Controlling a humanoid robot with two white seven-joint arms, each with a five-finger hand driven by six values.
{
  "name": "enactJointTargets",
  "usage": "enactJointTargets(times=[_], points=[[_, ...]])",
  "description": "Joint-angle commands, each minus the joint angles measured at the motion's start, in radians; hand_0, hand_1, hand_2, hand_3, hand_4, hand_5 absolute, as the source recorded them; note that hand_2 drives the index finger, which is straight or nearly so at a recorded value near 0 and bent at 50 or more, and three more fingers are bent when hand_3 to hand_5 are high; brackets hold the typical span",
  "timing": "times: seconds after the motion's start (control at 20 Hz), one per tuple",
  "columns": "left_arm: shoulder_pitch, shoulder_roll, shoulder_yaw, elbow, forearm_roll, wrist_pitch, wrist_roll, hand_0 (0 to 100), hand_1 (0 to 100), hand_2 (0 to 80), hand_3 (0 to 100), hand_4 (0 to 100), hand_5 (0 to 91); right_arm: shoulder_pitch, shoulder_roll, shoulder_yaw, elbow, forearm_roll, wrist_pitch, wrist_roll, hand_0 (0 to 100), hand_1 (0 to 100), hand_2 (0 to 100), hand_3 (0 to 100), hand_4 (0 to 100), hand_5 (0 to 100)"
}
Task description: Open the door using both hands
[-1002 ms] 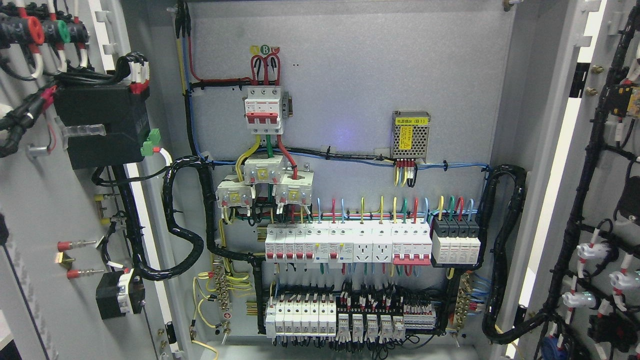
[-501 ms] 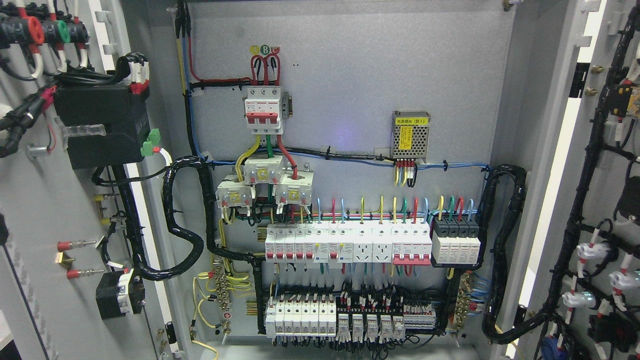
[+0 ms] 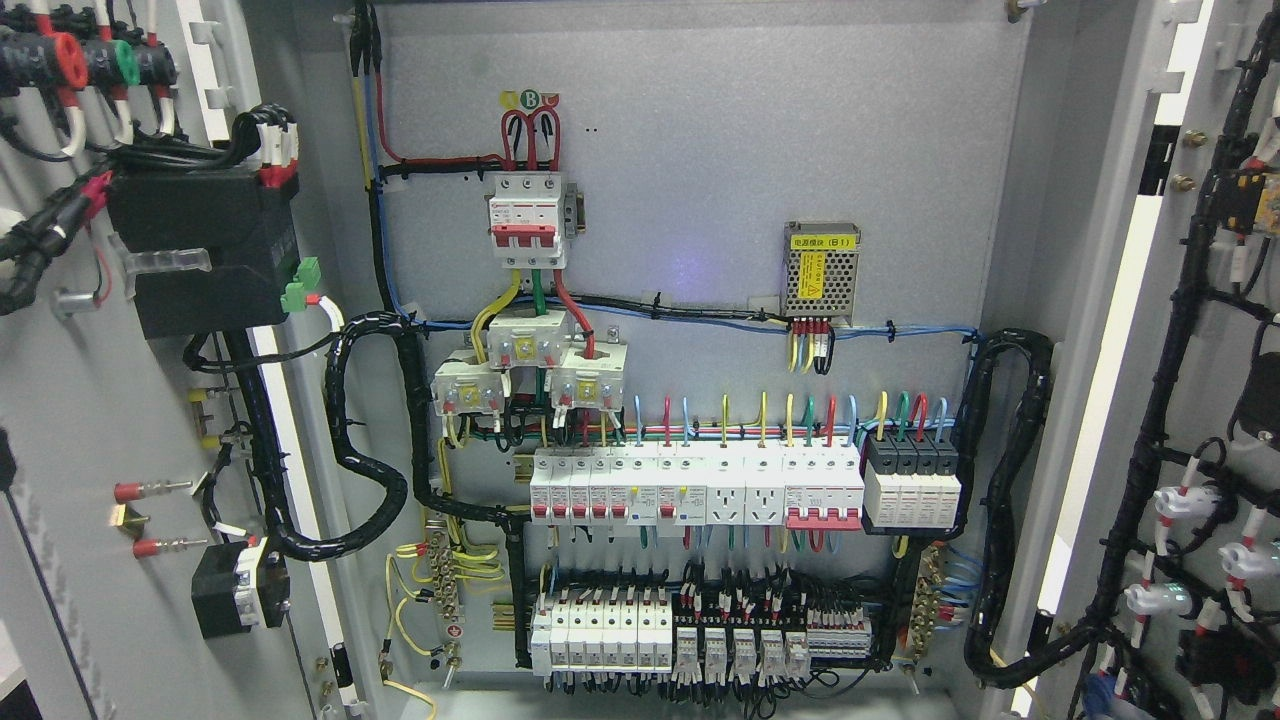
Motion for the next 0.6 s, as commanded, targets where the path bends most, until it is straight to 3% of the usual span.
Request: enactJointTargets(times=[0.0,0.25,0.55], points=[[0.026,-0.011,0.081,-0.015,0.017,-0.343,0.002,0,0,0.0,0,0,0.0,0.002,-0.023,-0.055,0.002,-0.015,0.002,0.0,38,0,0,0,0,0],[0.056,0.004,0.117,-0.015,0.07,-0.421,0.002,0,0,0.0,0,0,0.0,0.013,-0.018,-0.073,0.005,-0.049,0.022,0.0,38,0,0,0,0,0],[0.07,0.052,0.169,-0.012,0.152,-0.435,0.002,0,0,0.0,0,0,0.0,0.044,-0.015,-0.113,0.014,-0.052,0.024,0.0,38,0,0,0,0,0]])
